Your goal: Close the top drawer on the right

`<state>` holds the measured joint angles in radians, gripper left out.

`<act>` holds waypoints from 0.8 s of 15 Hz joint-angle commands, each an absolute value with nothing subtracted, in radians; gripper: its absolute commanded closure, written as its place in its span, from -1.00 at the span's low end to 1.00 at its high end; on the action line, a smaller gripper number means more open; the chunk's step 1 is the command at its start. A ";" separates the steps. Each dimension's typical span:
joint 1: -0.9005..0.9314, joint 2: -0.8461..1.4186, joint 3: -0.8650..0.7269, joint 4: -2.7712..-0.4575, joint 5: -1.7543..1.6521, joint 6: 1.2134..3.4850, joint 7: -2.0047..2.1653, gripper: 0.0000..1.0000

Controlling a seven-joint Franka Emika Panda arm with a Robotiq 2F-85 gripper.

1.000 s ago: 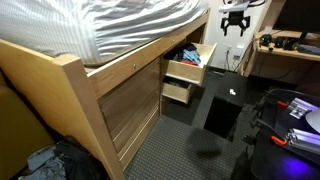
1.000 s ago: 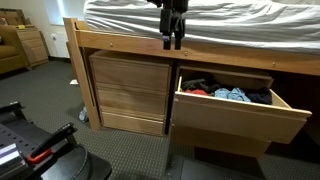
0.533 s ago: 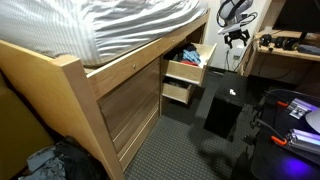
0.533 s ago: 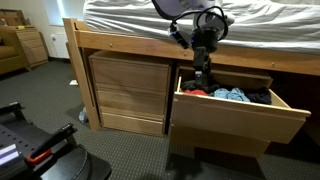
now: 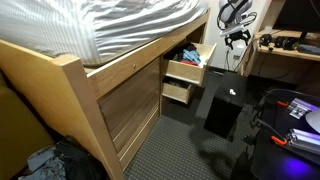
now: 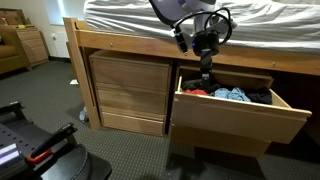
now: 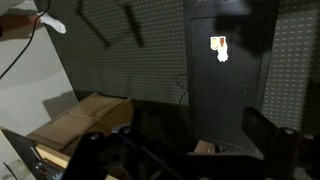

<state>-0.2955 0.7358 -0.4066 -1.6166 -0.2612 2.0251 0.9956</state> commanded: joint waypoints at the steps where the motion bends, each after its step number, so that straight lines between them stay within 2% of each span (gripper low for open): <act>1: -0.359 0.921 -0.371 -1.449 -0.251 2.032 0.802 -1.00; 4: -0.342 1.090 -0.402 -1.290 -0.276 1.932 0.728 -1.00; 5: -0.327 0.984 -0.408 -1.423 -0.243 2.011 0.768 -1.00; 9: -0.327 1.105 -0.415 -1.309 -0.247 1.969 0.755 -1.00; 12: -0.373 1.134 -0.351 -1.276 -0.134 1.958 0.728 -1.00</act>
<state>-0.3390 1.0968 -0.3955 -1.3157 -0.2167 1.9714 0.7650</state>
